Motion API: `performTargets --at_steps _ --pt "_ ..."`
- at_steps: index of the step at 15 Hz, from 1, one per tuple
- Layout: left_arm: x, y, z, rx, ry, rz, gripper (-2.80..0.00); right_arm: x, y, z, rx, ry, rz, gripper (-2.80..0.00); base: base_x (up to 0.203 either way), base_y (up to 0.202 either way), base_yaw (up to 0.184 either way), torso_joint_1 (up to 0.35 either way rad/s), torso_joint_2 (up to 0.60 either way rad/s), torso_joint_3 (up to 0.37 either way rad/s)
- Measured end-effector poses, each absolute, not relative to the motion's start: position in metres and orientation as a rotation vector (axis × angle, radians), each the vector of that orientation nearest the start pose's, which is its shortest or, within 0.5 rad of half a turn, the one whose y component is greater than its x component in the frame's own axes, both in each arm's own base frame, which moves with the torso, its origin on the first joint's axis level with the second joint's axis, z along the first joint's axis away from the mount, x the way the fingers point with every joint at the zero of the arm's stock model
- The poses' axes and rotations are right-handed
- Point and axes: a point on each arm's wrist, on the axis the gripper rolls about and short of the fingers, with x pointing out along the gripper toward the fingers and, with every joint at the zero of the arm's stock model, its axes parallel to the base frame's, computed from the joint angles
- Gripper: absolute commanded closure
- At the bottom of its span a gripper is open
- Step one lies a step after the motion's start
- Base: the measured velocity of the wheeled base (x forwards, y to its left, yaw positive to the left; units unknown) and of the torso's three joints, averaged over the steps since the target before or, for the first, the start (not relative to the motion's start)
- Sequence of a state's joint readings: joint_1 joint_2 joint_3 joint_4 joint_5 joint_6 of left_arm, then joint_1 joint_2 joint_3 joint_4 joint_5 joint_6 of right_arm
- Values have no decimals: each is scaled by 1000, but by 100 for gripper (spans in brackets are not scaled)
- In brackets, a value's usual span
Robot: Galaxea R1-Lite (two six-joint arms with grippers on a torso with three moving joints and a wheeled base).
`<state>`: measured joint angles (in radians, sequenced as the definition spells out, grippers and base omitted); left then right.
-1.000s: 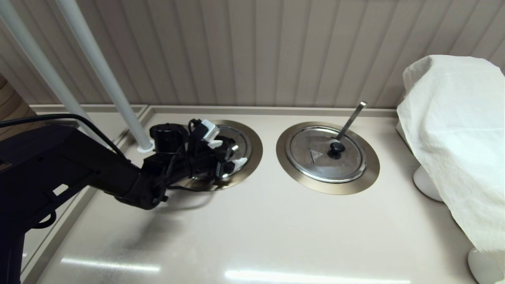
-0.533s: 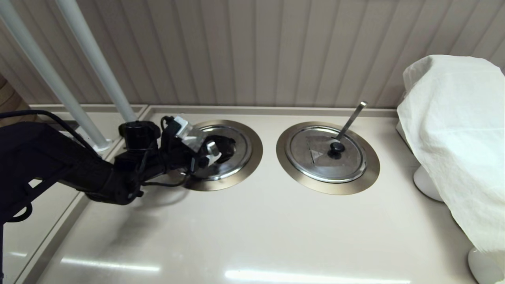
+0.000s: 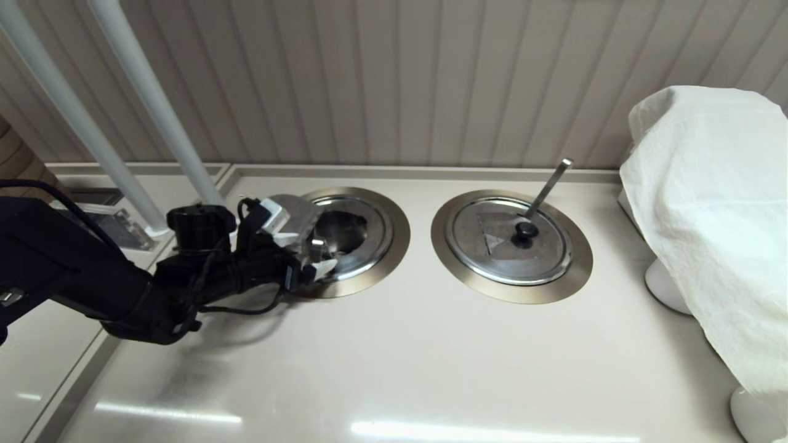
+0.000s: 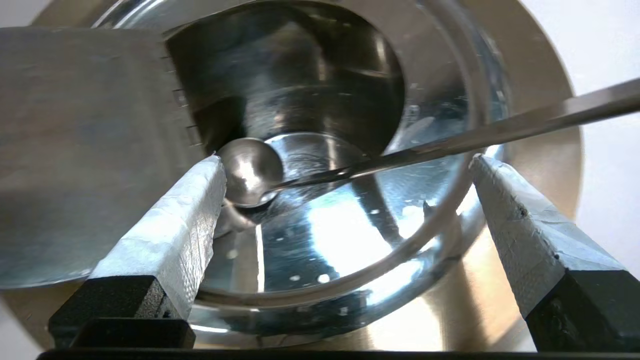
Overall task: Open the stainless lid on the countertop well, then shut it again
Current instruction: Stir with a spoon, then close the lid
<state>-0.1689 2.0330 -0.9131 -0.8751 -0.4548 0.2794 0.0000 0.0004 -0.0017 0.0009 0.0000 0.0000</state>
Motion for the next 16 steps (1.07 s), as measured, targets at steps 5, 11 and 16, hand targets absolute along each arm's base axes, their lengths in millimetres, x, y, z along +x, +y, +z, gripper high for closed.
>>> performTargets --at_steps 5,11,16 --pt "357 -57 126 212 142 -735 -280 -23 0 76 0 0 0 -280 0 0 0 0 0 0" --pt "338 -24 134 212 130 -726 -280 -23 0 76 0 0 0 -280 0 0 0 0 0 0" --pt "342 -7 173 18 94 -563 -280 -23 0 76 0 0 0 -280 0 0 0 0 0 0"
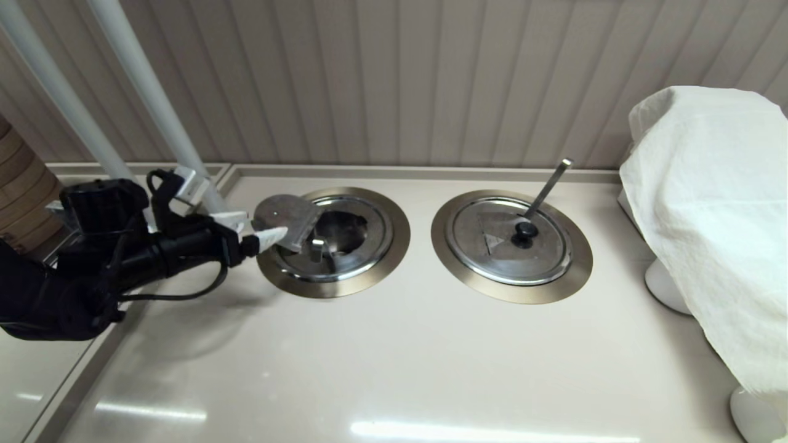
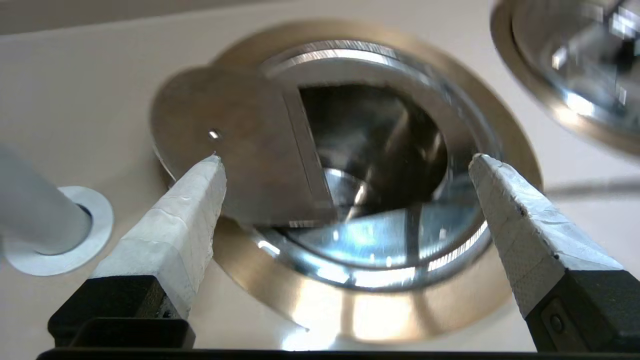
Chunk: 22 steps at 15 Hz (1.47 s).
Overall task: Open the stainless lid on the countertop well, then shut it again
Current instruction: Close the lid
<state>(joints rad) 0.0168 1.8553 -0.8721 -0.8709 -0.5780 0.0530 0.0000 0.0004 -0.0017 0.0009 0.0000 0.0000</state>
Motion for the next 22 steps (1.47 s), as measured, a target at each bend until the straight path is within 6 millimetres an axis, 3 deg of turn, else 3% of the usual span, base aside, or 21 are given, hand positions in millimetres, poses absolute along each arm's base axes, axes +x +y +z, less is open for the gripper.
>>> performTargets --at_steps 3,5,8,15,19,22 --pt "360 -7 216 -276 67 -401 -280 -23 0 76 0 0 0 -280 0 0 0 0 0 0" --pt "372 -11 224 -416 135 -298 -280 -23 0 76 0 -1 0 -280 0 0 0 0 0 0" --pt "392 -24 215 -464 203 -177 -280 -23 0 76 0 0 0 -280 0 0 0 0 0 0" --pt "418 -34 172 -378 322 -158 -280 -23 0 76 0 -1 0 -280 0 0 0 0 0 0" --pt "421 -34 165 -381 337 -158 -280 -23 0 76 0 -1 0 -280 0 0 0 0 0 0" --pt "418 -38 172 -415 326 -173 -280 -23 0 76 0 -1 0 -280 0 0 0 0 0 0"
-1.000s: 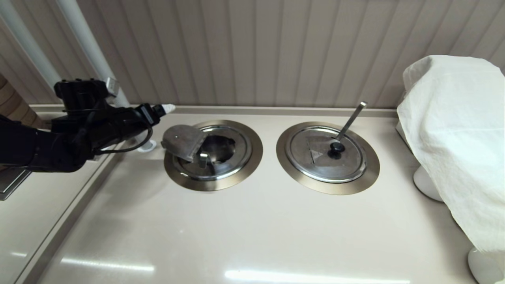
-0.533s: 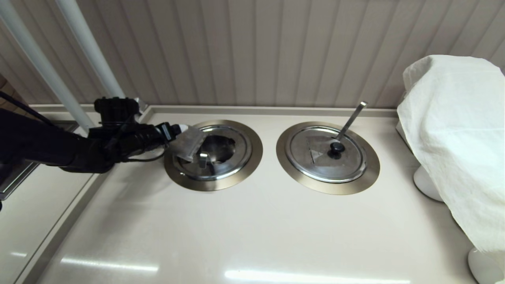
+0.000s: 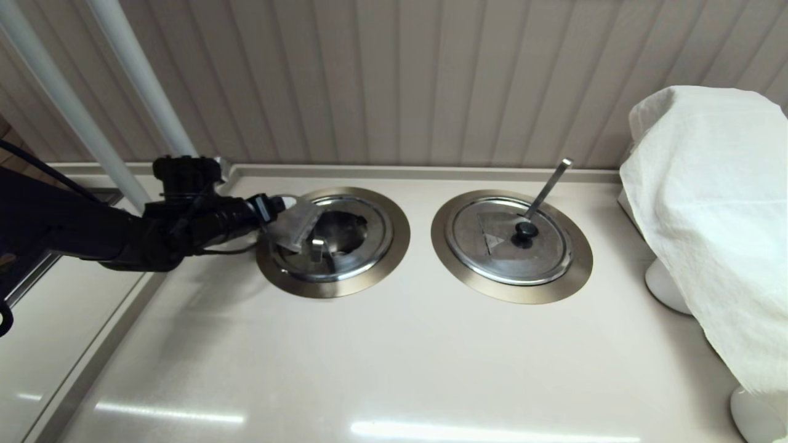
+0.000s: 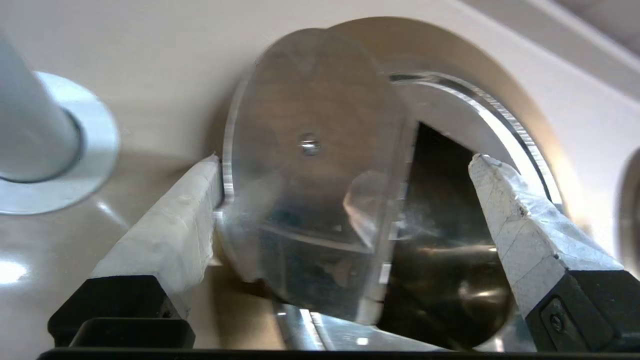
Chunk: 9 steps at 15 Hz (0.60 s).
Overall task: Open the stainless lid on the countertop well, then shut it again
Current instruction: Close the lid
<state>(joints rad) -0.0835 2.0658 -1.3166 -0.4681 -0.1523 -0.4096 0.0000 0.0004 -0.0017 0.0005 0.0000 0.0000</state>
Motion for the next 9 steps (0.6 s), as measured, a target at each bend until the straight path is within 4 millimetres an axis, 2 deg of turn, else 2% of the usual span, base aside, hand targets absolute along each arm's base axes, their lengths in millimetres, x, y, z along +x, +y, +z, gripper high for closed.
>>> performTargets --at_steps 3,9 --pt "411 -58 190 -482 301 -223 -280 -23 0 76 0 -1 0 -280 0 0 0 0 0 0" --pt "380 -100 217 -507 281 -349 -280 -23 0 76 0 -1 0 -280 0 0 0 0 0 0"
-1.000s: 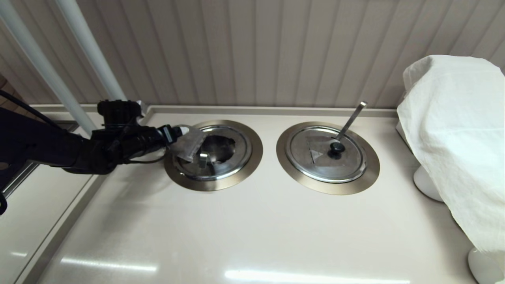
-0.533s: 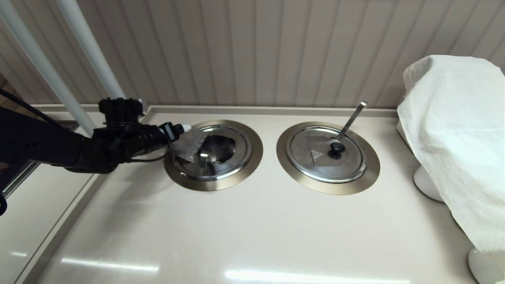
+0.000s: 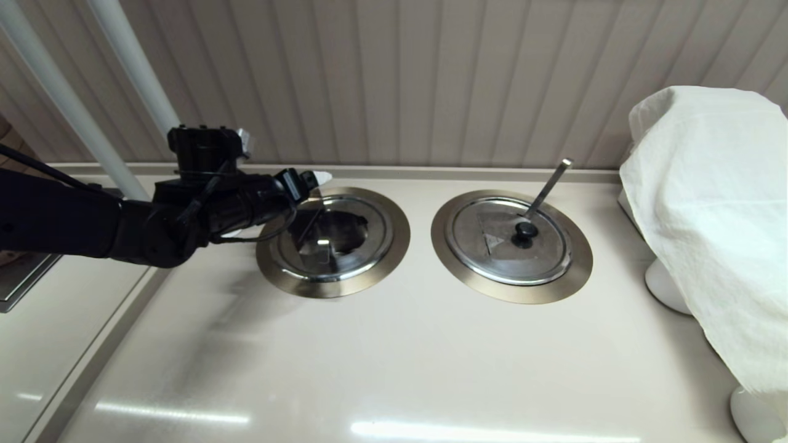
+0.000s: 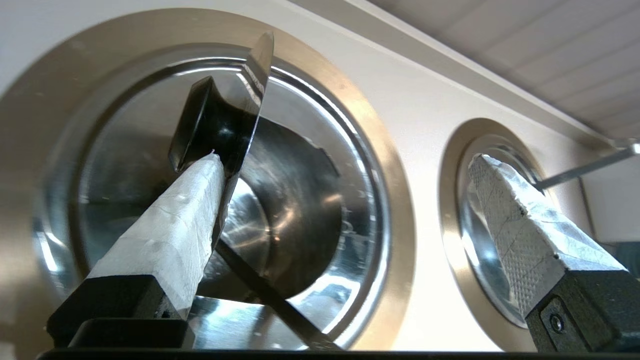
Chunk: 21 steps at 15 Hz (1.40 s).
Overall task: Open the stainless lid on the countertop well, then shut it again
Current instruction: Close the lid, then put the spoon in the groove
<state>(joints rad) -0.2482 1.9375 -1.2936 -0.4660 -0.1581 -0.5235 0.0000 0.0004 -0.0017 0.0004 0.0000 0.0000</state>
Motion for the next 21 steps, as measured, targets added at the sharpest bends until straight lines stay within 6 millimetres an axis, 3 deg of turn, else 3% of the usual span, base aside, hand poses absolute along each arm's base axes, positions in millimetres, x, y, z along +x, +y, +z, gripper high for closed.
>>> performTargets --at_steps 3,8,11,14,16,21 --pt "365 -118 230 -525 277 -408 -280 -23 0 76 0 0 0 -280 0 0 0 0 0 0" --pt "342 -111 252 -514 226 -464 -280 -23 0 76 0 0 0 -280 0 0 0 0 0 0" --pt "345 -69 243 -316 114 -400 -280 -23 0 76 0 0 0 -280 0 0 0 0 0 0" --pt "359 -10 235 -259 -53 -345 -280 -23 0 76 0 0 0 -280 0 0 0 0 0 0" --pt "360 23 217 -224 -94 -414 -280 -23 0 76 0 -1 0 -280 0 0 0 0 0 0" --pt "347 52 145 25 -133 -818 -280 -23 0 76 0 -1 0 -280 0 0 0 0 0 0"
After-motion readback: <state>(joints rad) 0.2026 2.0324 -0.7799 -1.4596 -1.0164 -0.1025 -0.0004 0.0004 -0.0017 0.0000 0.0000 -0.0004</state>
